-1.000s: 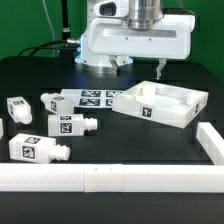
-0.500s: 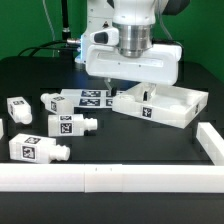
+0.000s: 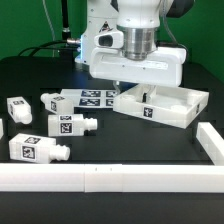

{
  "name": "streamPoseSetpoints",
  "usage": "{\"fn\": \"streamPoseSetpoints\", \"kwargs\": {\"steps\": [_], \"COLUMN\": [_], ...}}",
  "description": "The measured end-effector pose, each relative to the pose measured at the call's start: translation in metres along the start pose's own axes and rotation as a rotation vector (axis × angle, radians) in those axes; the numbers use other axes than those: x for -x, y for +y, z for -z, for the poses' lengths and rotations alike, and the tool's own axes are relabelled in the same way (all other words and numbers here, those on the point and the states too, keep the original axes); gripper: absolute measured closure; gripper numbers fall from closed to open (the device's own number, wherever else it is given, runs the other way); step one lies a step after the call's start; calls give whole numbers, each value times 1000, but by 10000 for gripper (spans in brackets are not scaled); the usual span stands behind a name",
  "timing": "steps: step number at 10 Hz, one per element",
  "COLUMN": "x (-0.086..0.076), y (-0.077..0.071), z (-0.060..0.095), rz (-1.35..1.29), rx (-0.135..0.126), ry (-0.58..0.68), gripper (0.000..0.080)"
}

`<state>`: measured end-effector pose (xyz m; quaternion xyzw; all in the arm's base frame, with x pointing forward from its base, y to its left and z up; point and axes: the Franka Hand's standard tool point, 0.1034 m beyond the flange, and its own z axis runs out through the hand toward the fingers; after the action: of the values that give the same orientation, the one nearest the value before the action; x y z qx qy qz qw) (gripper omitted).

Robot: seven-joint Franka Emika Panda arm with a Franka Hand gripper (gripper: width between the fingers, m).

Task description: Assemble one leg

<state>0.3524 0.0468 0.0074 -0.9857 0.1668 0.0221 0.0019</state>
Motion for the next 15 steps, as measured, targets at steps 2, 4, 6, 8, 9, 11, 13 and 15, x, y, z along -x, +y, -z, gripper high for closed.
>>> {"fn": "streamPoseSetpoints", "kwargs": {"steps": [2, 4, 6, 8, 9, 11, 13, 15], "x": [0, -1, -18, -60, -81, -111, -109, -110], "y": [0, -1, 13, 30, 28, 17, 9, 13], "z": [0, 1, 12, 34, 42, 52, 54, 53], "rz": [1, 6, 117, 211, 233, 267, 245, 270], "rx": [0, -2, -9, -30, -39, -53, -55, -54], "ry": [0, 3, 5, -9, 5, 14, 18, 8], "gripper": [673, 744, 744, 744, 744, 744, 744, 744]}}
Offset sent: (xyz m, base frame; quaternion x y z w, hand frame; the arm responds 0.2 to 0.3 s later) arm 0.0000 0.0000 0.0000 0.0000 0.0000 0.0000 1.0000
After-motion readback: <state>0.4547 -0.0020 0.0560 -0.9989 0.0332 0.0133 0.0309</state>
